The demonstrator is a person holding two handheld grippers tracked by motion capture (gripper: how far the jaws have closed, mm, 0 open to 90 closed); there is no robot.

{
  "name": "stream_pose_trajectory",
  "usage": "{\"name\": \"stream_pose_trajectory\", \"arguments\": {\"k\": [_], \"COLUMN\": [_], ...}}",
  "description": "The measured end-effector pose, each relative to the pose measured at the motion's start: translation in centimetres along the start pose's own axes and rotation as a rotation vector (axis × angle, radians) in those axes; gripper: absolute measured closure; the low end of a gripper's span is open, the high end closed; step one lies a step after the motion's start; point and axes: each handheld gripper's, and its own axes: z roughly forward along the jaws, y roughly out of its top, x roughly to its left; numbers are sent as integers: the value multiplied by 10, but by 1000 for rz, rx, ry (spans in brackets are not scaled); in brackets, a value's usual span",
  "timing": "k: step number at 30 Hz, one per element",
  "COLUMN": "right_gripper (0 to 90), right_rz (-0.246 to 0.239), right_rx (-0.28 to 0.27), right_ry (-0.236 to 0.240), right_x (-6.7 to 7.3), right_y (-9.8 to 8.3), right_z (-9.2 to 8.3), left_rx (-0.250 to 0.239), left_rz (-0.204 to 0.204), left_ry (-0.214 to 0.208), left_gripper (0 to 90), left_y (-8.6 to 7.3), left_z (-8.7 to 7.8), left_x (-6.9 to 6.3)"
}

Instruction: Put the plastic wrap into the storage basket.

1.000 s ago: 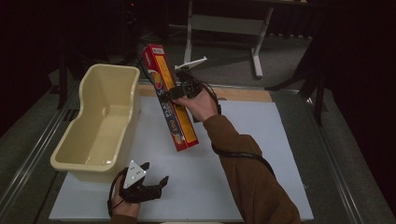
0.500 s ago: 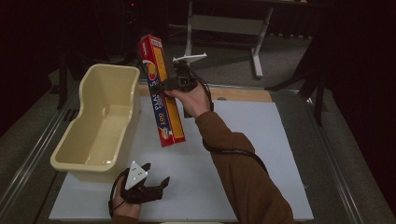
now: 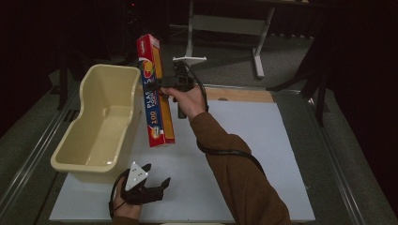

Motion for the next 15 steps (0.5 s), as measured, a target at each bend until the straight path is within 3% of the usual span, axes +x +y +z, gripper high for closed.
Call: {"name": "stream_pose_trajectory", "arguments": {"k": [9, 12, 15], "right_gripper": [404, 404, 404], "right_rz": [99, 155, 166], "right_rx": [-26, -22, -39], "right_ry": [84, 130, 128], "right_x": [0, -1, 3], "right_y": [-5, -7, -8], "right_z": [12, 17, 23], "left_rx": [0, -3, -4], "left_rz": [3, -2, -3], "left_ry": [1, -1, -1], "left_gripper": [161, 161, 161], "left_y": [0, 0, 0], "left_z": [0, 0, 0], "left_x": [0, -1, -1]}}
